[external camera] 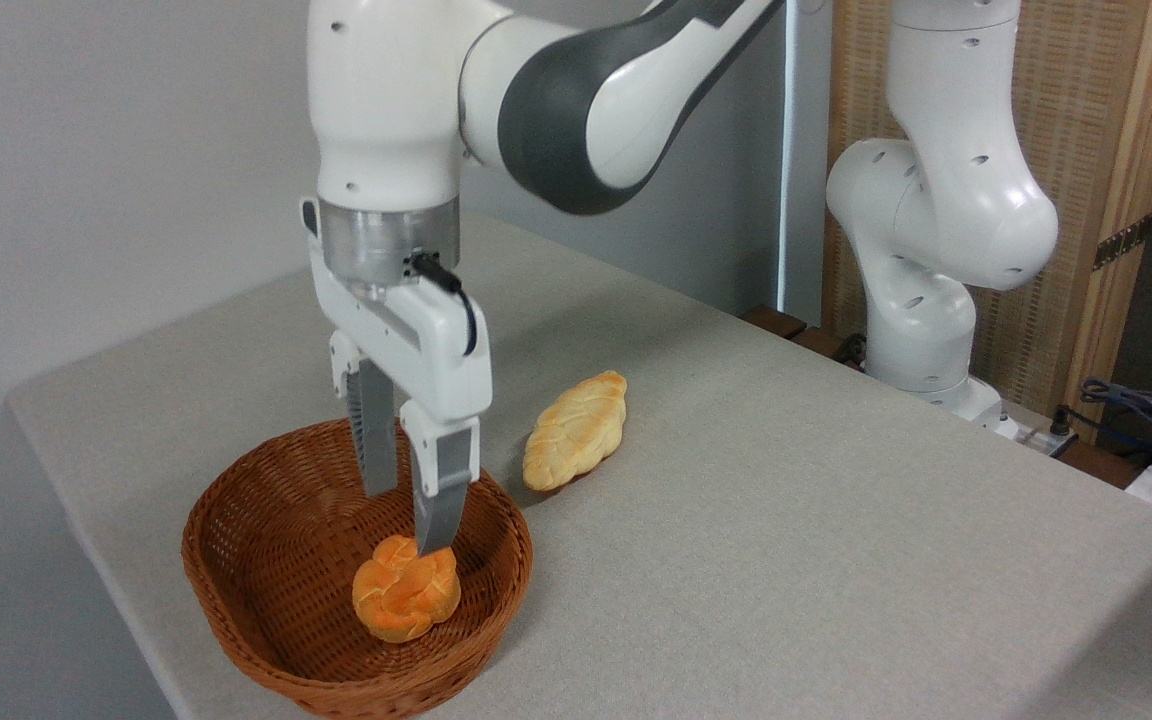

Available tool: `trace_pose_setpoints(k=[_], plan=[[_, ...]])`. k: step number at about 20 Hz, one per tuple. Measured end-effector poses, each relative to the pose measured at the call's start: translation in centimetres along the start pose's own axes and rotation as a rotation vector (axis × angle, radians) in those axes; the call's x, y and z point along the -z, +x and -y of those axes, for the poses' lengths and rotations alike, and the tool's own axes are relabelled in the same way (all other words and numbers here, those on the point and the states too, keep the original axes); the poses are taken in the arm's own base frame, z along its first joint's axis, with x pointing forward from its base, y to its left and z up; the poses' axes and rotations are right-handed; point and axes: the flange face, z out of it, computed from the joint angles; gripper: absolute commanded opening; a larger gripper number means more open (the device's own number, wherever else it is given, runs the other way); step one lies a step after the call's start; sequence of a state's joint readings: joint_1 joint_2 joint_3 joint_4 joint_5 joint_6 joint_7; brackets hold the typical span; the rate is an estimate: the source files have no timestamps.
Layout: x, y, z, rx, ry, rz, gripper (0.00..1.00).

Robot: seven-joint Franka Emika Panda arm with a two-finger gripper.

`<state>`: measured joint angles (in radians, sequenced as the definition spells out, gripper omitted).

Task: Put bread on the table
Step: 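Lower the open gripper into the basket around the round orange bun, then close the gripper on the round orange bun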

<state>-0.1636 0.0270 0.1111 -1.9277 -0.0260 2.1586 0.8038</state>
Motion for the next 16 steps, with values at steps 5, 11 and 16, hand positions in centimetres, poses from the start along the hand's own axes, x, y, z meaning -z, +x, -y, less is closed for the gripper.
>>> trace_pose_setpoints(k=[5,11,16], plan=[[-3.0,0.7,0.1,-0.052,0.03,0.053,1.0],[-5.7,2.4,-1.7,-0.097,-0.001,0.081,1.0],[-6.7,3.0,-1.9,-0.156,0.047,0.106,0.91]])
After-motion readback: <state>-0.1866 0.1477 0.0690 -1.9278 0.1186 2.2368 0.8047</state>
